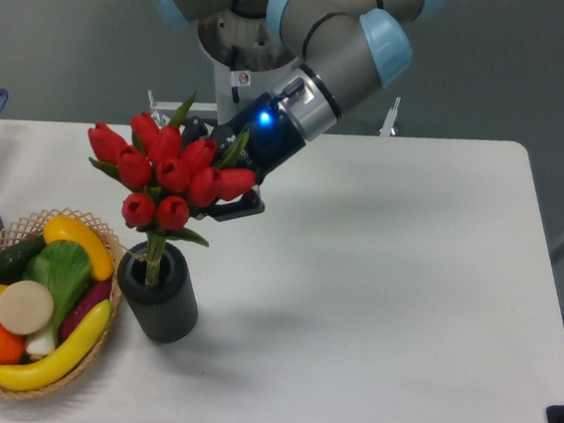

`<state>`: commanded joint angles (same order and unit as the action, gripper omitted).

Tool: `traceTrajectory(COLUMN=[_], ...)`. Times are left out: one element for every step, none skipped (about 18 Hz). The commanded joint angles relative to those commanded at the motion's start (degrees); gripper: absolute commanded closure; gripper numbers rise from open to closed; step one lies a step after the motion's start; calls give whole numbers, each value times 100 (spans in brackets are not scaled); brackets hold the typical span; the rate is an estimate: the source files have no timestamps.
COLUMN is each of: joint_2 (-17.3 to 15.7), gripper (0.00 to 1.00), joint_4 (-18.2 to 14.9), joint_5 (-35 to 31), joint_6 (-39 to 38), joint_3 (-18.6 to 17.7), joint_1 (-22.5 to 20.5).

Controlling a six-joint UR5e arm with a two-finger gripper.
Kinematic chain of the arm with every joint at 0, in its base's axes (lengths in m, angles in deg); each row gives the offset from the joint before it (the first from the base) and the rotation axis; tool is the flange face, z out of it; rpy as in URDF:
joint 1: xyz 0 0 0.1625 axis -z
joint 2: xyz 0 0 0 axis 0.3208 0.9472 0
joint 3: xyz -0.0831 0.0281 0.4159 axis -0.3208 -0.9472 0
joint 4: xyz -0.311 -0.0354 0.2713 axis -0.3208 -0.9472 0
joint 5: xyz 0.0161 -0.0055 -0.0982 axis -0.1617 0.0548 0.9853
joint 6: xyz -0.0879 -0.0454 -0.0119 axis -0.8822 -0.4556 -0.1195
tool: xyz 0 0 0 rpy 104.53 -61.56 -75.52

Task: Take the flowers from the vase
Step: 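Lift the tulip bouquet straight up out of the grey vase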

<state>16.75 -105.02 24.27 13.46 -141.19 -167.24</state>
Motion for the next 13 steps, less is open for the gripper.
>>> traceTrajectory(joint_2=[-35,-35,-44,-62,-79,-114,-149,-176,-185,-202,-228,-246,-298], gripper=[63,63,63,63,63,63,63,63,63,63,63,63,63], joint_4=[-9,-9,-9,-9,-9,-9,-17,-18,-9,-9,-17,-18,-18], joint_5=[61,114,149,167,167,202,246,290,299,317,317,326,326], joint_6=[-9,-18,-44,-79,-97,-105,-132,-228,-290,-308,-316,-316,-334], joint_3=[0,0,0,0,0,-17,-17,-17,-17,-9,-9,-26,-44], joint_1=[-35,-62,-62,-79,-105,-106,-106,-114,-123,-132,-141,-141,-141])
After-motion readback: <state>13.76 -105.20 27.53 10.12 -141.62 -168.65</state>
